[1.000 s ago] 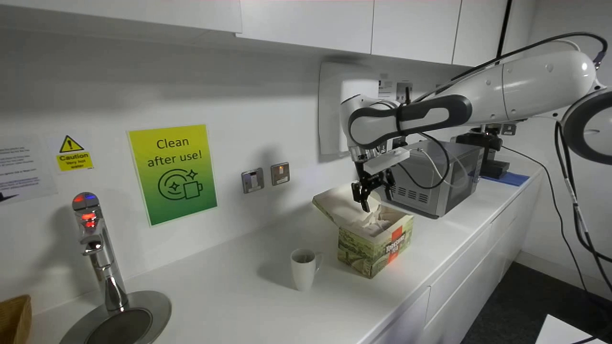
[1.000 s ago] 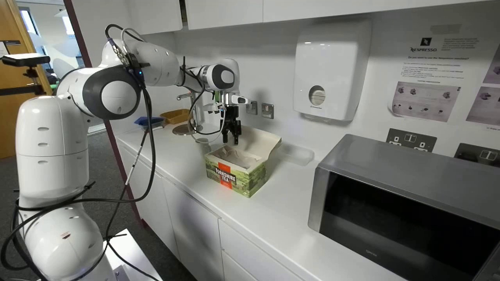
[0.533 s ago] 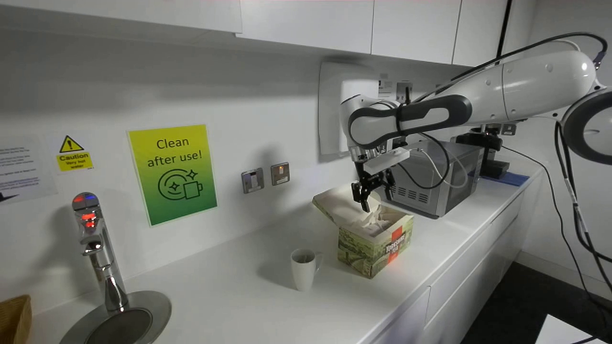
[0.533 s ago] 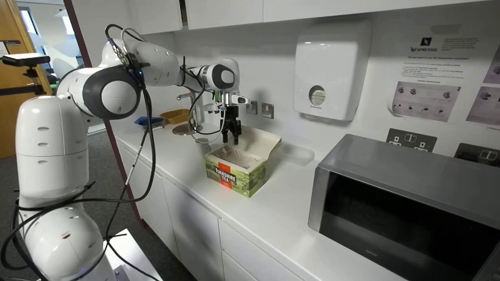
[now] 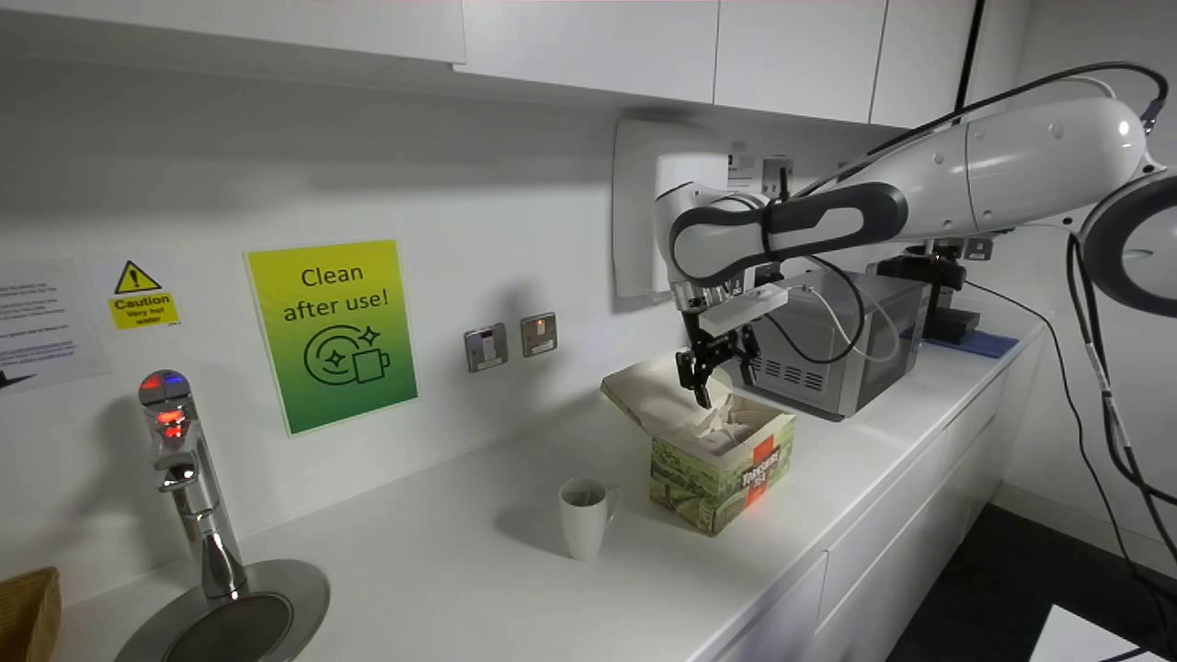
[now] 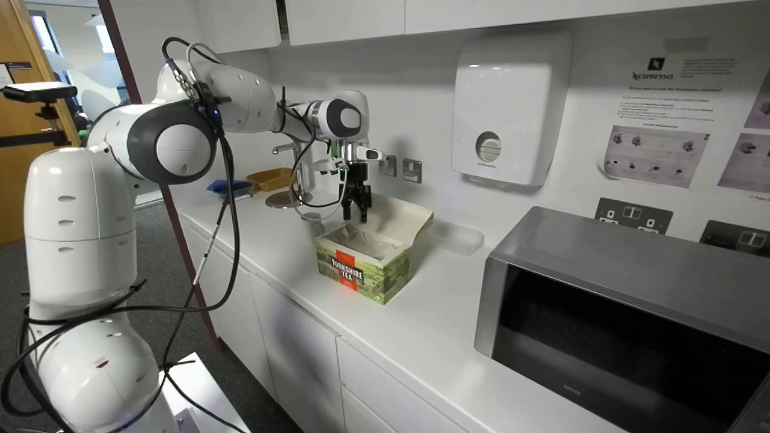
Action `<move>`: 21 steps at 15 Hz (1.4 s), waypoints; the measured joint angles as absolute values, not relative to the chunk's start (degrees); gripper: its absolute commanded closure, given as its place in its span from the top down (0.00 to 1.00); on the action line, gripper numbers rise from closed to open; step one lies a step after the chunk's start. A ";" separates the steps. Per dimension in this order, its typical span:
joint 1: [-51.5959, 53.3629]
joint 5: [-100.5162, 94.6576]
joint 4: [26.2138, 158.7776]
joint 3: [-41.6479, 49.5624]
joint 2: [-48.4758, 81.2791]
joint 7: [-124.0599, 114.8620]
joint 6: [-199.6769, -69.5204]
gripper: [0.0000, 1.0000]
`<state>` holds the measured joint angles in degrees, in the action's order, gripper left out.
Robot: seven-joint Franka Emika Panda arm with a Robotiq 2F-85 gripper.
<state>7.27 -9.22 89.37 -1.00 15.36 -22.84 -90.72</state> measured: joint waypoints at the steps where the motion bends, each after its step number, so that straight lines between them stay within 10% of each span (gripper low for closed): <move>1: 7.27 -9.22 89.37 -1.00 15.36 -22.84 -90.72 1.00; 21: 7.72 -9.22 89.37 -1.37 16.59 -23.00 -90.73 1.00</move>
<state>7.72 -9.22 89.37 -1.37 16.59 -23.00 -90.73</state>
